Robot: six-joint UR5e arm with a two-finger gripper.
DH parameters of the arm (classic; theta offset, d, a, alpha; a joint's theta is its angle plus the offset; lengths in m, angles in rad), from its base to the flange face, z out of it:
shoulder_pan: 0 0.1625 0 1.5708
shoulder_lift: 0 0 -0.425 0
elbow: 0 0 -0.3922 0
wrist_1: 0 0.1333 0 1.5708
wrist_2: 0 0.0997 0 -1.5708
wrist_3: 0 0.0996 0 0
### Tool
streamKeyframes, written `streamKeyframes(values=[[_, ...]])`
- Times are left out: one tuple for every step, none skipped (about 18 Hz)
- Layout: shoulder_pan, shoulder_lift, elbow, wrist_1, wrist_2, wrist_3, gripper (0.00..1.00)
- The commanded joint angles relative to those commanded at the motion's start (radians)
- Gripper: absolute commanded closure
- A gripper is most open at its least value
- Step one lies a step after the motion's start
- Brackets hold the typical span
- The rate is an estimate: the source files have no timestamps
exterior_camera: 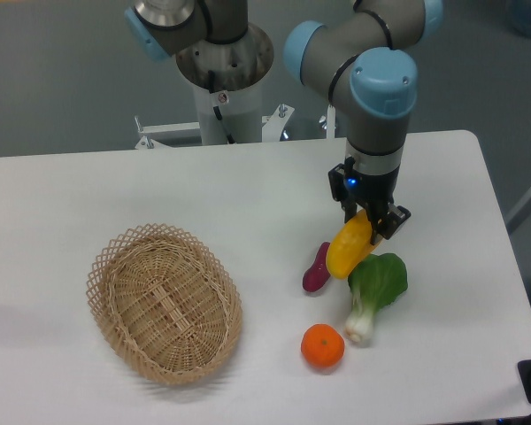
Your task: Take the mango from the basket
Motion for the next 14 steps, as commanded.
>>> streamKeyframes(values=[[0.0, 0.0, 0.0, 0.002, 0.0, 0.0, 0.4], [0.0, 0.002, 0.002, 0.002, -0.002, -0.002, 0.4], [0.0, 0.0, 0.003, 0.002, -0.003, -0.002, 0.4], [0.0, 0.002, 0.003, 0.002, -0.005, -0.002, 0.4], [0.0, 0.002, 0.003, 0.002, -0.005, -0.002, 0.4], [-0.002, 0.002, 0.003, 0.002, -0.005, -0.002, 0.4], [-0.003, 0.003, 0.003, 0.002, -0.006, -0.002, 0.4], [-0.002, 0.003, 0.003, 0.002, -0.014, -0.002, 0.4], [-0.002, 0.003, 0.003, 0.002, -0.018, -0.002, 0.4], [-0.003, 0.003, 0.003, 0.002, -0.021, -0.002, 0.4], [-0.003, 0.005, 0.003, 0.002, -0.02, -0.002, 0.4], [-0.003, 0.003, 0.003, 0.002, -0.021, -0.002, 0.4], [-0.003, 0.005, 0.003, 0.002, -0.021, -0.002, 0.4], [-0.003, 0.005, 0.003, 0.002, -0.021, -0.002, 0.4]])
